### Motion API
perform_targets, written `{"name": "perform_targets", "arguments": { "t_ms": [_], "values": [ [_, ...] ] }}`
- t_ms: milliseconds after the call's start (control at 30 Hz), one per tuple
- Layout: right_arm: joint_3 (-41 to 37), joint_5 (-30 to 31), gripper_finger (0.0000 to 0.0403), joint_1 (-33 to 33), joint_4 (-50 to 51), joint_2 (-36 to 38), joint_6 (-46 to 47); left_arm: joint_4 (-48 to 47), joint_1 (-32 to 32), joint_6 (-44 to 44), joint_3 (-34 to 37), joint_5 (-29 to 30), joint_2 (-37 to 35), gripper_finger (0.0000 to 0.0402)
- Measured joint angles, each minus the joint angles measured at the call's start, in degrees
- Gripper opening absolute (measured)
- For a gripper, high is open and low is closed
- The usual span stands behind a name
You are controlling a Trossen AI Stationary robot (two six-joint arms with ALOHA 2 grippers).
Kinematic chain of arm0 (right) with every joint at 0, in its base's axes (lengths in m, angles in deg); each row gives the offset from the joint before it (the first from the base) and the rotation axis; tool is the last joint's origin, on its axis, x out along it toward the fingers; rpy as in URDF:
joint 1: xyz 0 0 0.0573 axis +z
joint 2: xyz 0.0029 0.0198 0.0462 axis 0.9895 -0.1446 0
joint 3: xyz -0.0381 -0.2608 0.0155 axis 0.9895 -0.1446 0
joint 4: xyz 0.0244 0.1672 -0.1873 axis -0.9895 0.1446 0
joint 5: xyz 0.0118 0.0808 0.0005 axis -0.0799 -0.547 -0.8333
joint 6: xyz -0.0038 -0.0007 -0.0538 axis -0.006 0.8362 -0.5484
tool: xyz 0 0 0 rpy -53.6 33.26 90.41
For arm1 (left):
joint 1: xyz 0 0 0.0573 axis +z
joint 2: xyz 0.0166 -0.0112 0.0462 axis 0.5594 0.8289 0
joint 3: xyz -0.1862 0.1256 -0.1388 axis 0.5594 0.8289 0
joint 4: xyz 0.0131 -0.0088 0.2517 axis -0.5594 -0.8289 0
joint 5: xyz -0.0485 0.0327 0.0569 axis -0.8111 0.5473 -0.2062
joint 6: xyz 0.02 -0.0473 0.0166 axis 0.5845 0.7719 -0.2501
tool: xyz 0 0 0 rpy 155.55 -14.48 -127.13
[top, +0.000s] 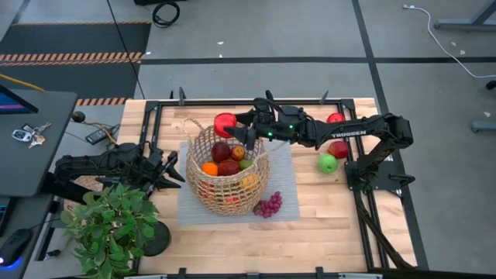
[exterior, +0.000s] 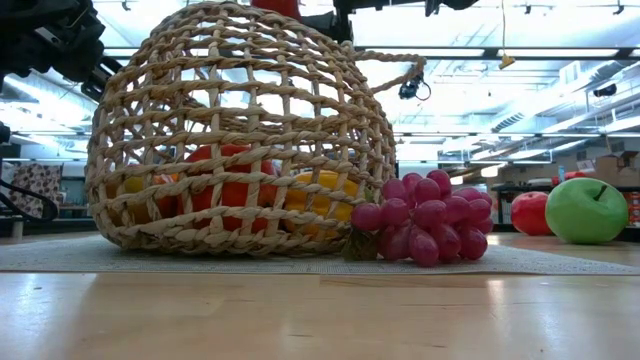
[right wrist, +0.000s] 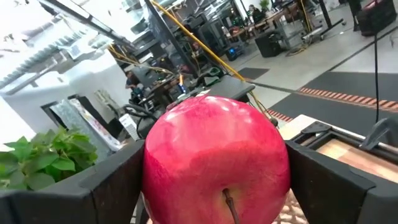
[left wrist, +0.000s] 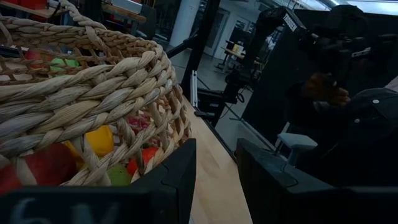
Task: Build produce basket
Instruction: Put the top red apple into the brown basket
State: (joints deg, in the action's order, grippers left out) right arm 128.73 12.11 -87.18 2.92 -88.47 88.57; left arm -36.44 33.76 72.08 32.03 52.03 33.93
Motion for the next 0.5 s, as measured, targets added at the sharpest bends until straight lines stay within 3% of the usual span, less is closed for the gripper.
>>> {"name": "perform_targets", "arguments": {
  "t_ms": [200, 500],
  "values": [
    [0.0, 0.0, 0.0362, 0.0, 0.4, 0.0, -8.4, 0.0, 0.0, 0.0, 0.0, 0.0, 0.0, 0.0121],
    [0.0, 0.0, 0.0362, 0.0, 5.4, 0.0, -28.3, 0.0, 0.0, 0.0, 0.0, 0.0, 0.0, 0.0121]
  ]
}}
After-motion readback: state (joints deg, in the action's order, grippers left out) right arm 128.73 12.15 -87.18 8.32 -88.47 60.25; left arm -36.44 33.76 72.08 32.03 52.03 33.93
